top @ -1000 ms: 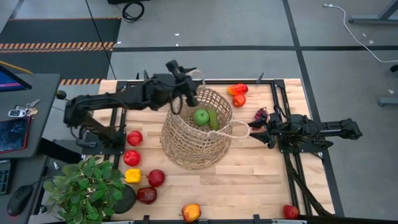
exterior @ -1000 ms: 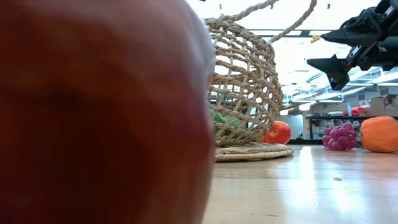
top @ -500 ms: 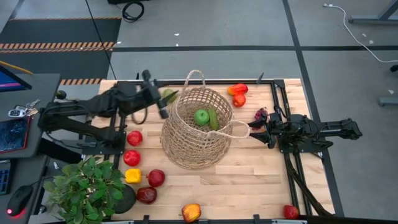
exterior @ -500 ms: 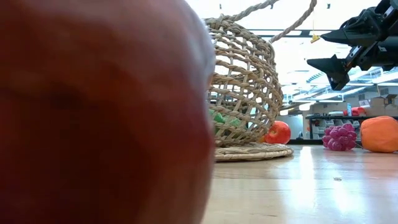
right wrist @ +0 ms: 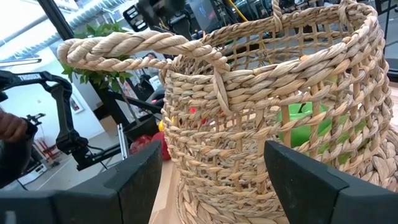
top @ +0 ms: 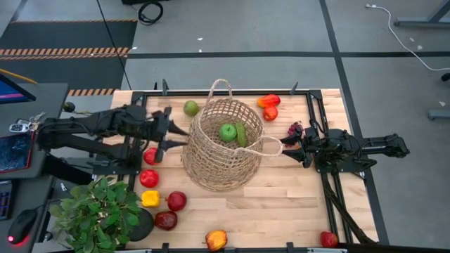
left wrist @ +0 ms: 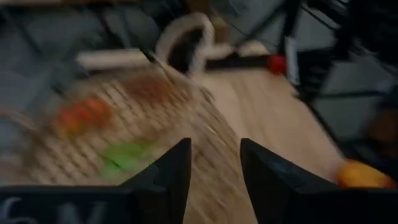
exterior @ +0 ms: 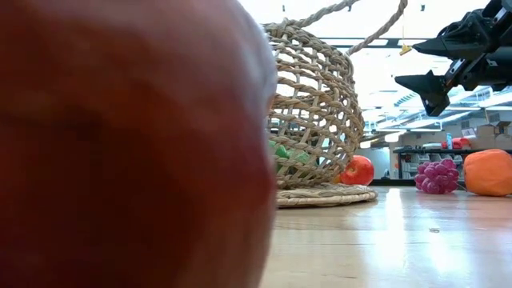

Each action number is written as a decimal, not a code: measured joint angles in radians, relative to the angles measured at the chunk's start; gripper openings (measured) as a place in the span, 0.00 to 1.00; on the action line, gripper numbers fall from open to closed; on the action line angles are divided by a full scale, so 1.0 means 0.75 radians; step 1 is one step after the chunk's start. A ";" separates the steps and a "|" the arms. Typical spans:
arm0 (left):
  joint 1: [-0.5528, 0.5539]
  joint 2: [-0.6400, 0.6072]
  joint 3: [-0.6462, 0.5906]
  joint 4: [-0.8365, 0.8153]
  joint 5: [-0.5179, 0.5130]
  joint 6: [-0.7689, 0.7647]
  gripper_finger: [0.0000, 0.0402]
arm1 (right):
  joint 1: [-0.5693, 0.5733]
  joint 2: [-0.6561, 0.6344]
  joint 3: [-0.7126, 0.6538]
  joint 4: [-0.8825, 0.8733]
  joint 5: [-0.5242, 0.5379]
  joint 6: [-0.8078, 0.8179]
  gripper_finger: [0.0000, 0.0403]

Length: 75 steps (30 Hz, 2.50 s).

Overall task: Build produce basket
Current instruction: Put the red apple into the basket

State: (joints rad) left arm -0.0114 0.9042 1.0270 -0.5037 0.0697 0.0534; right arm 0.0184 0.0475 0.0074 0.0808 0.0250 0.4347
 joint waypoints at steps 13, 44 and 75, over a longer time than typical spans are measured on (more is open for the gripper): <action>-0.126 0.208 -0.001 -0.777 0.006 -0.499 0.33 | 0.000 0.000 0.000 0.001 0.000 0.000 0.71; -0.076 0.409 -0.291 -1.182 -0.228 -0.829 0.94 | 0.000 0.000 0.000 0.000 0.000 0.000 0.71; 0.088 0.409 -0.486 -0.839 -0.309 -0.859 0.94 | 0.000 0.000 0.000 0.000 0.000 0.000 0.71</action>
State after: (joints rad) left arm 0.0549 1.2110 0.6624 -1.1329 -0.1623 -0.5905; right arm 0.0181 0.0475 0.0074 0.0811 0.0250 0.4347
